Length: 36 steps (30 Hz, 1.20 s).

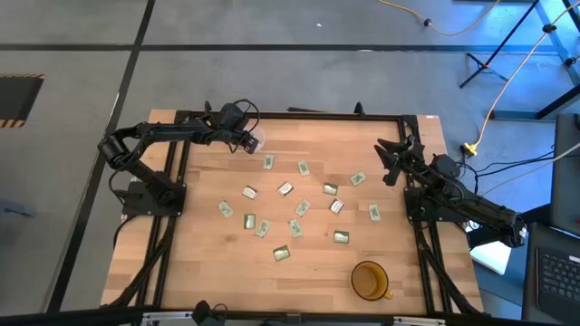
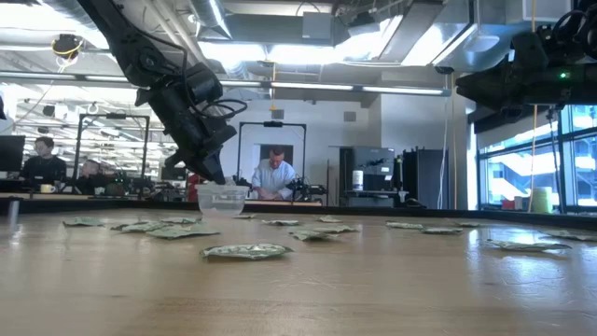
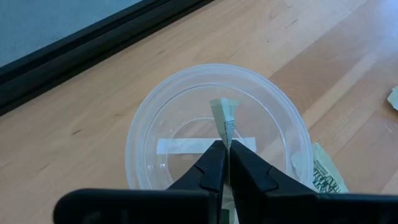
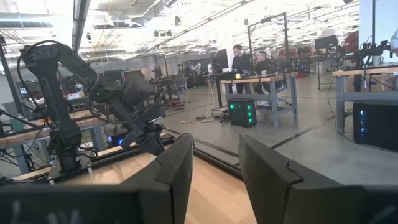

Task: Pick and place Stevia / Truvia into bins
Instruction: Put the stevia packet into the transparent container

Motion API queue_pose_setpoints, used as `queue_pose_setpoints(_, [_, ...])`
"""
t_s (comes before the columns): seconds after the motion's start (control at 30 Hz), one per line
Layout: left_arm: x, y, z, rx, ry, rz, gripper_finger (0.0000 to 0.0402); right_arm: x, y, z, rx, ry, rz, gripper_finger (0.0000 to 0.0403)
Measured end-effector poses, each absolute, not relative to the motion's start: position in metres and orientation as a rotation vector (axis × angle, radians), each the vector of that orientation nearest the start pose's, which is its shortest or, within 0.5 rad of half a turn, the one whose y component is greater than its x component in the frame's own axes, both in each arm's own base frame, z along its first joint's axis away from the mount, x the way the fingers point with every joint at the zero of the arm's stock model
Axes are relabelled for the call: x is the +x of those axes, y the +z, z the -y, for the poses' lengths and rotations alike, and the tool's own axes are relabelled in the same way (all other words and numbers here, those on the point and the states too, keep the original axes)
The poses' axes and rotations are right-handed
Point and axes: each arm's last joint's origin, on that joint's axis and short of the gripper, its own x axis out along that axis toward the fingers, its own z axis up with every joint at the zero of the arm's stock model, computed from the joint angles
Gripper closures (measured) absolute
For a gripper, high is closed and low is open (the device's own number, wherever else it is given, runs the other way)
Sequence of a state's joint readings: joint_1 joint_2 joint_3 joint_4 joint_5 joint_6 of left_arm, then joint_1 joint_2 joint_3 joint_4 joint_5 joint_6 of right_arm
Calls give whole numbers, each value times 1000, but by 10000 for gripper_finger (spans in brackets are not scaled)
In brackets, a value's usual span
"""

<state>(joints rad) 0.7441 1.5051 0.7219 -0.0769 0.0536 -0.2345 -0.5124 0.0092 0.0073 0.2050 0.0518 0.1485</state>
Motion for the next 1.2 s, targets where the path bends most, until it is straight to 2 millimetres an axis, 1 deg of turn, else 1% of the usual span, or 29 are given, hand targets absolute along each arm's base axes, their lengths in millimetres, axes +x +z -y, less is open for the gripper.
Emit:
queue_pose_setpoints(0.33, [208, 163, -190, -511, 752, -748, 356, 83, 185, 48, 97, -546, 242, 269])
queue_pose_setpoints(0.5, [208, 165, -191, -478, 753, -759, 352, 83, 185, 48, 97, -546, 242, 269])
queue_pose_setpoints(0.57, [211, 170, -194, -466, 751, -743, 352, 83, 185, 48, 97, -546, 242, 269])
queue_pose_setpoints(0.77, [224, 197, -203, -369, 739, -701, 352, 83, 185, 48, 97, -546, 242, 269])
queue_pose_setpoints(0.87, [233, 209, -203, -330, 698, -678, 352, 83, 185, 48, 97, -546, 242, 269])
queue_pose_setpoints(1.0, [249, 217, -189, -264, 523, -668, 352, 83, 185, 48, 97, -546, 242, 269])
queue_pose_setpoints(1.2, [271, 209, -146, -60, 260, -795, 339, 83, 185, 48, 97, -546, 242, 269])
